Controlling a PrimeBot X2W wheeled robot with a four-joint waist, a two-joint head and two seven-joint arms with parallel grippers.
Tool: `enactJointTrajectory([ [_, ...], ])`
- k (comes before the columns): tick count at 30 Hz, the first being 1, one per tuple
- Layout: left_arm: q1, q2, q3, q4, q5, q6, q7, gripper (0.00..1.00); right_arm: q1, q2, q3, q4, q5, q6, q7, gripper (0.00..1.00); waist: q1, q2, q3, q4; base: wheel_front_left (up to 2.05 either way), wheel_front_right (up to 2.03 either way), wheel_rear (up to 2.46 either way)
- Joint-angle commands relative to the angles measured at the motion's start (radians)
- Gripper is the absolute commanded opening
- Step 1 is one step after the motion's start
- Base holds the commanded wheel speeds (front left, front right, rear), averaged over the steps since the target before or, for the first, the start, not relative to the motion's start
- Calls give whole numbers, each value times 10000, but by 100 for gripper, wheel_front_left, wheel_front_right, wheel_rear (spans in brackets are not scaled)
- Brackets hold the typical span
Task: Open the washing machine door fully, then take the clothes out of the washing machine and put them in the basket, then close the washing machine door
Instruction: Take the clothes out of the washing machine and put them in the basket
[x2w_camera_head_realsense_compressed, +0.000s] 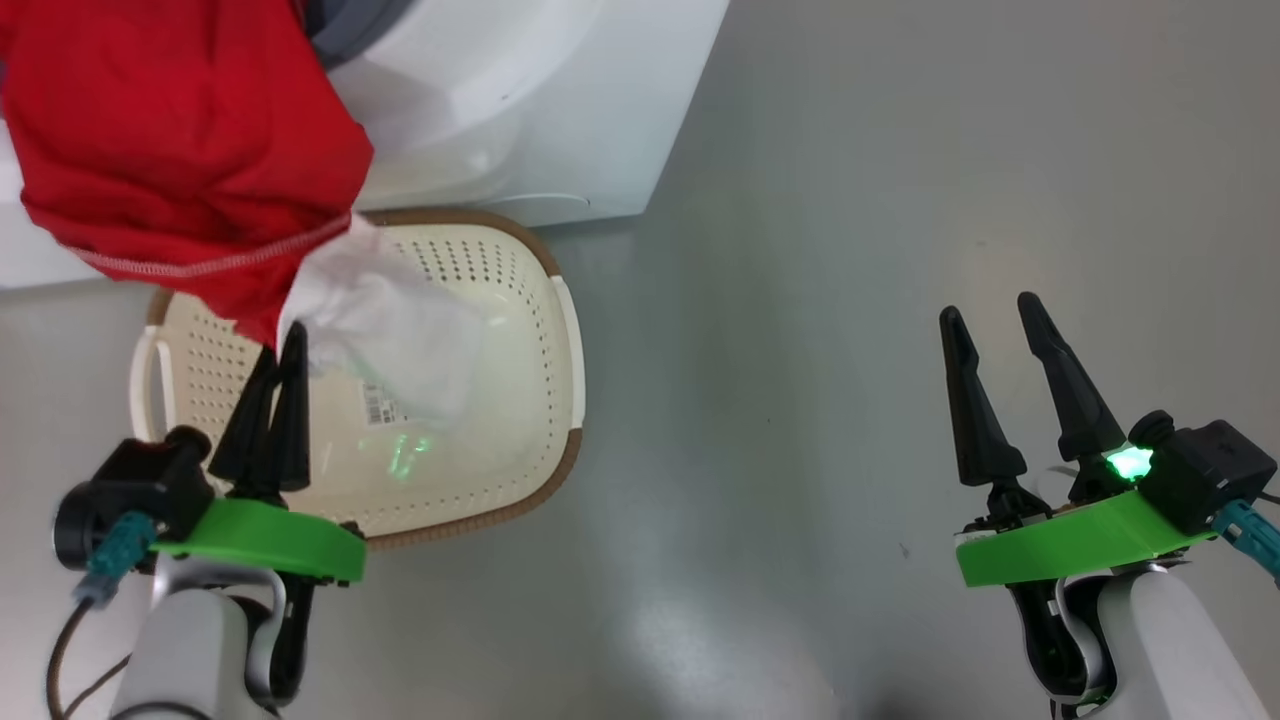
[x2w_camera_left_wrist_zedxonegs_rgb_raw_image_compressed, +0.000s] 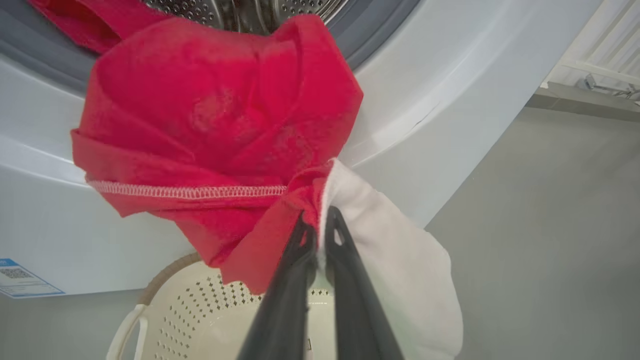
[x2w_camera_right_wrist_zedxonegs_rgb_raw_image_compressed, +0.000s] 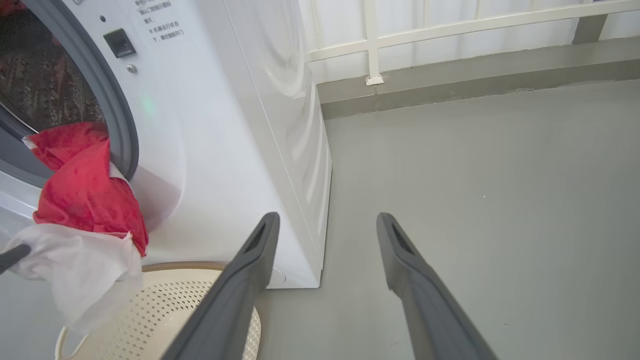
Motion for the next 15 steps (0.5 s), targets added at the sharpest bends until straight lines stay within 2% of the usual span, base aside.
enactJointTrajectory([
  [1, -174, 333, 222, -52, -38, -53, -49, 0, -54, -74, 266, -257, 188, 73, -65, 100, 0, 0, 199, -90, 0, 0, 0],
  [15, -2233, 928, -161, 3351, -25, -53, -49, 0, -501, -74, 473, -390, 296, 73, -65, 100, 0, 0, 1302, -274, 0, 0, 0],
])
